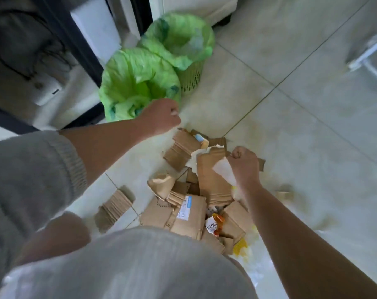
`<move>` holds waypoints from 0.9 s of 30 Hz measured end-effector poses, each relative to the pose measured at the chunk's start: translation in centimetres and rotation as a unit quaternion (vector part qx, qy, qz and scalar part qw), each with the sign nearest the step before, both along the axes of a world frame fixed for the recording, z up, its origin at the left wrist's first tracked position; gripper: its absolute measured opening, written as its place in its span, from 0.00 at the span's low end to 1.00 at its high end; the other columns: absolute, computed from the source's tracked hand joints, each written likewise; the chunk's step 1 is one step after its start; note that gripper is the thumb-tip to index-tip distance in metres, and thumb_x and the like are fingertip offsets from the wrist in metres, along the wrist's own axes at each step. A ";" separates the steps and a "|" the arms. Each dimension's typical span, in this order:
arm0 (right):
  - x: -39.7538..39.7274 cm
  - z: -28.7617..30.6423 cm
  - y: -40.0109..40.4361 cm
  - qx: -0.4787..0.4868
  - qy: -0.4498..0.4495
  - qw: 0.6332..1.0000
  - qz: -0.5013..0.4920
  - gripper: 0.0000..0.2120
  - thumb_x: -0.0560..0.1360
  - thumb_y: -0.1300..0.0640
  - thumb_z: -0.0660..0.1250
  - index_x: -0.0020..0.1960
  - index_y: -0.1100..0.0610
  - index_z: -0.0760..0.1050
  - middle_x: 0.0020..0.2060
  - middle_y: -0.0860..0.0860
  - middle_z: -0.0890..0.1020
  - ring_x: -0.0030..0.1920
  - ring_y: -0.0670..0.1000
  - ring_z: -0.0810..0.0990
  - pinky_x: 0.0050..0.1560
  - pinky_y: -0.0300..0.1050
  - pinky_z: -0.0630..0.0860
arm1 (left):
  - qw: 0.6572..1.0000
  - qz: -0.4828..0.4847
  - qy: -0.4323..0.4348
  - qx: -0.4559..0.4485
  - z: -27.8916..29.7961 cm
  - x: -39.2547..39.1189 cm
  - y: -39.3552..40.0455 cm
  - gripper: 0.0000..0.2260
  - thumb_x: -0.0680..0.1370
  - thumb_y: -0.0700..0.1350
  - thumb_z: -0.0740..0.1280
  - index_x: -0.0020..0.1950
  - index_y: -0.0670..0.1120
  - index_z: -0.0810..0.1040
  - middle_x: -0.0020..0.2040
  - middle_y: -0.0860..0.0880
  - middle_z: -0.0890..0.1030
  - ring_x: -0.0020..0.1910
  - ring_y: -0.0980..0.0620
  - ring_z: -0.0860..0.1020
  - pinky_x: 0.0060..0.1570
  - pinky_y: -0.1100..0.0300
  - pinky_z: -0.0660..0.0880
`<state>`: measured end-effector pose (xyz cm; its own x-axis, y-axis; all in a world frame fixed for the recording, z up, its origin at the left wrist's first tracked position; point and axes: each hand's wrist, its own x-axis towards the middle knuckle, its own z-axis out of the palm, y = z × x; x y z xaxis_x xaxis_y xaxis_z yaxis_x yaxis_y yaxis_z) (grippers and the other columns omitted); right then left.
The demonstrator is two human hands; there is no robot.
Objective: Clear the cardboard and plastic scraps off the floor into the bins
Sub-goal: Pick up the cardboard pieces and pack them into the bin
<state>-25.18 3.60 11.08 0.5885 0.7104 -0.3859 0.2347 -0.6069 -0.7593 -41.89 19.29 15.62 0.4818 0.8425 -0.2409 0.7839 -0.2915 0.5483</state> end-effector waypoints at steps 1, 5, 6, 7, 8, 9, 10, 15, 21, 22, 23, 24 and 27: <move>0.5 1.2 1.1 0.027 -0.017 0.999 -0.002 0.16 0.69 0.67 0.64 0.29 0.56 0.61 0.26 0.50 0.63 0.32 0.51 0.63 0.30 0.43 0.57 | 1.000 -0.003 -0.010 0.009 1.2 0.3 1.0 0.17 0.73 0.38 0.63 0.29 0.47 0.59 0.28 0.49 0.61 0.29 0.51 0.62 0.28 0.58 0.54; 1.6 3.6 8.4 0.132 -0.001 0.991 -0.037 0.21 0.66 0.72 0.62 0.28 0.53 0.54 0.25 0.49 0.57 0.24 0.44 0.56 0.27 0.40 0.52 | 0.995 0.001 -0.077 0.063 2.8 1.3 6.4 0.18 0.72 0.35 0.62 0.28 0.49 0.58 0.27 0.50 0.60 0.28 0.54 0.59 0.29 0.58 0.54; 1.8 3.8 10.7 0.152 0.008 0.987 -0.050 0.21 0.65 0.72 0.61 0.27 0.53 0.54 0.25 0.49 0.57 0.22 0.44 0.56 0.26 0.39 0.52 | 0.993 0.011 -0.091 0.075 2.5 1.6 8.2 0.18 0.72 0.36 0.62 0.28 0.49 0.58 0.27 0.51 0.59 0.28 0.54 0.59 0.30 0.58 0.54; 2.0 3.8 13.2 0.166 0.005 0.984 -0.059 0.20 0.65 0.72 0.61 0.27 0.53 0.55 0.25 0.49 0.57 0.21 0.44 0.56 0.25 0.38 0.52 | 0.991 0.020 -0.100 0.083 2.1 1.9 10.1 0.18 0.72 0.36 0.63 0.29 0.49 0.58 0.28 0.51 0.60 0.28 0.55 0.59 0.30 0.58 0.55; 2.2 3.7 15.7 0.167 -0.004 0.984 -0.063 0.20 0.65 0.71 0.61 0.26 0.53 0.55 0.24 0.49 0.58 0.21 0.44 0.57 0.25 0.38 0.53 | 0.991 0.023 -0.098 0.084 1.4 2.1 12.1 0.16 0.73 0.38 0.64 0.31 0.49 0.59 0.29 0.52 0.60 0.29 0.55 0.59 0.30 0.58 0.55; 2.3 3.4 18.1 0.162 -0.010 0.984 -0.067 0.19 0.65 0.69 0.62 0.26 0.53 0.56 0.23 0.48 0.59 0.21 0.44 0.58 0.25 0.38 0.54 | 0.993 0.019 -0.085 0.080 0.6 2.3 14.2 0.14 0.73 0.40 0.65 0.33 0.48 0.61 0.31 0.53 0.61 0.29 0.56 0.60 0.30 0.58 0.56; 2.3 3.0 20.6 0.160 -0.007 0.984 -0.076 0.19 0.66 0.66 0.64 0.25 0.53 0.58 0.22 0.48 0.60 0.22 0.44 0.58 0.25 0.39 0.56 | 0.995 0.010 -0.071 0.076 -0.2 2.5 16.3 0.12 0.74 0.43 0.66 0.37 0.47 0.63 0.32 0.53 0.62 0.30 0.56 0.61 0.30 0.58 0.57; 2.6 0.4 32.8 0.170 -0.008 0.984 -0.048 0.17 0.66 0.51 0.60 0.35 0.66 0.72 0.29 0.56 0.70 0.32 0.51 0.67 0.34 0.45 0.64 | 0.994 -0.038 -0.086 0.054 -4.3 4.0 26.5 0.09 0.80 0.43 0.58 0.42 0.41 0.72 0.33 0.49 0.69 0.29 0.53 0.67 0.30 0.59 0.63; 2.0 -1.5 40.6 0.046 -0.300 0.936 0.179 0.18 0.75 0.60 0.57 0.64 0.61 0.72 0.64 0.63 0.70 0.63 0.58 0.69 0.62 0.43 0.69 | 0.985 -0.111 -0.016 0.129 -6.1 4.7 32.1 0.08 0.76 0.42 0.63 0.54 0.44 0.77 0.50 0.46 0.80 0.49 0.48 0.77 0.49 0.55 0.74; 2.1 -2.0 41.3 0.001 -0.318 0.923 0.219 0.18 0.76 0.58 0.58 0.65 0.61 0.71 0.65 0.63 0.69 0.65 0.58 0.69 0.64 0.46 0.68 | 0.985 -0.111 -0.003 0.134 -6.2 4.9 32.3 0.08 0.76 0.43 0.65 0.54 0.45 0.77 0.52 0.46 0.81 0.51 0.47 0.78 0.49 0.56 0.74; 2.2 -2.4 41.8 -0.053 -0.330 0.906 0.261 0.19 0.77 0.55 0.58 0.66 0.59 0.69 0.66 0.61 0.68 0.66 0.59 0.68 0.64 0.49 0.68 | 0.984 -0.117 0.024 0.132 -6.2 5.2 32.6 0.09 0.76 0.45 0.66 0.55 0.46 0.78 0.53 0.46 0.81 0.53 0.46 0.77 0.48 0.57 0.72; 2.2 -2.7 42.1 -0.115 -0.335 0.885 0.303 0.21 0.77 0.50 0.58 0.68 0.56 0.68 0.68 0.58 0.69 0.67 0.59 0.68 0.65 0.51 0.67 | 0.981 -0.126 0.065 0.129 -6.2 5.6 32.7 0.10 0.76 0.46 0.66 0.56 0.47 0.78 0.55 0.45 0.80 0.55 0.45 0.77 0.49 0.57 0.71; 2.2 -2.0 41.9 -0.156 -0.349 0.862 0.333 0.20 0.77 0.40 0.57 0.65 0.43 0.72 0.68 0.49 0.72 0.69 0.55 0.67 0.71 0.58 0.60 | 0.968 -0.145 0.134 0.152 -5.6 6.1 32.4 0.14 0.77 0.45 0.65 0.63 0.51 0.75 0.62 0.44 0.76 0.61 0.41 0.73 0.59 0.50 0.70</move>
